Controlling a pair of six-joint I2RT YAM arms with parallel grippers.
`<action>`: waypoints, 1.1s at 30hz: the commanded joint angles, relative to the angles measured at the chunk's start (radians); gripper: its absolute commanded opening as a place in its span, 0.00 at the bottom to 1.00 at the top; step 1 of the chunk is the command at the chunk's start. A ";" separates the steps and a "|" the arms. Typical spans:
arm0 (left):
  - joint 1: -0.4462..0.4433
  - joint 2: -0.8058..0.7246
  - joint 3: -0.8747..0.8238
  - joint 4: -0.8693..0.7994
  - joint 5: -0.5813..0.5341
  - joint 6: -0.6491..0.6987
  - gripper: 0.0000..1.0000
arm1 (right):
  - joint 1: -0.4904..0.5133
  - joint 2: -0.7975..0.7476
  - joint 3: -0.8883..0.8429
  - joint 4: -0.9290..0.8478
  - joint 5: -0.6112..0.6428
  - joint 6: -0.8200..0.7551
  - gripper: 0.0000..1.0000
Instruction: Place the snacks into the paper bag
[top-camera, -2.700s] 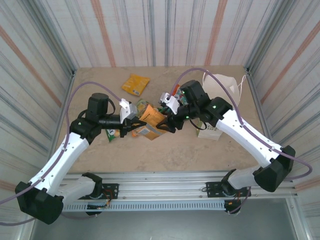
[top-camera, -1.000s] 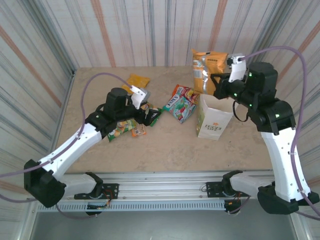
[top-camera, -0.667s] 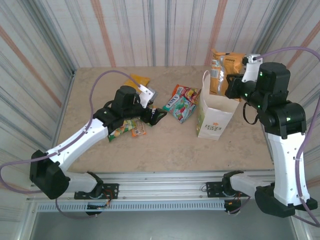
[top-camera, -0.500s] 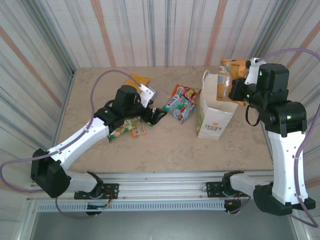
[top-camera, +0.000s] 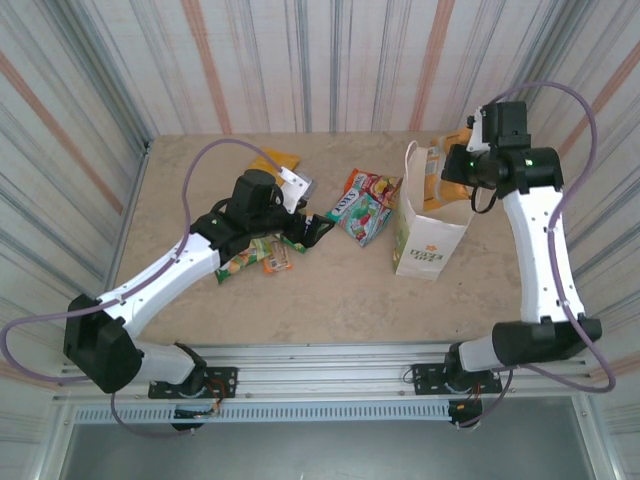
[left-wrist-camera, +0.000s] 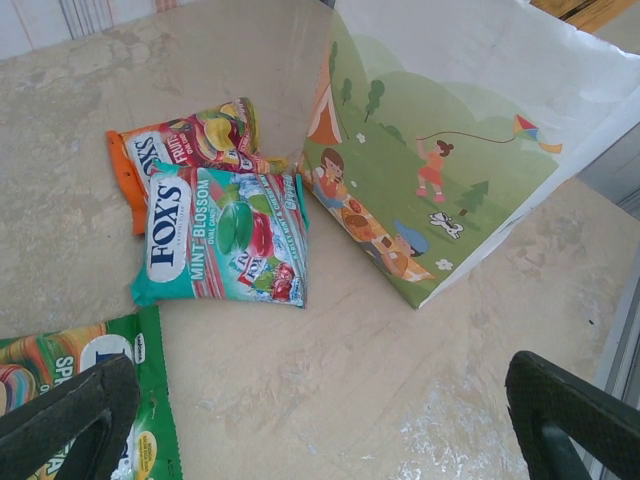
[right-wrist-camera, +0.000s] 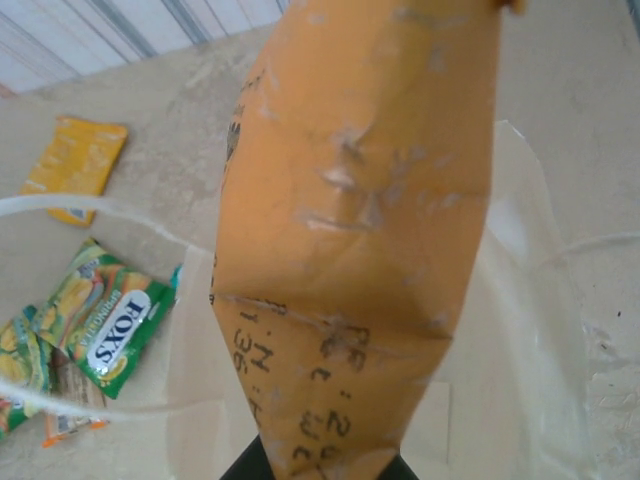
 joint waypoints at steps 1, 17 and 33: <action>-0.004 -0.027 0.004 -0.024 -0.030 -0.007 0.98 | -0.006 0.055 0.049 -0.062 -0.049 0.035 0.00; -0.004 -0.016 0.010 -0.060 -0.053 -0.007 0.98 | 0.067 0.181 0.020 -0.171 0.044 0.087 0.01; -0.004 -0.016 0.009 -0.081 -0.067 -0.007 0.99 | 0.087 0.198 0.030 -0.225 0.031 0.093 0.14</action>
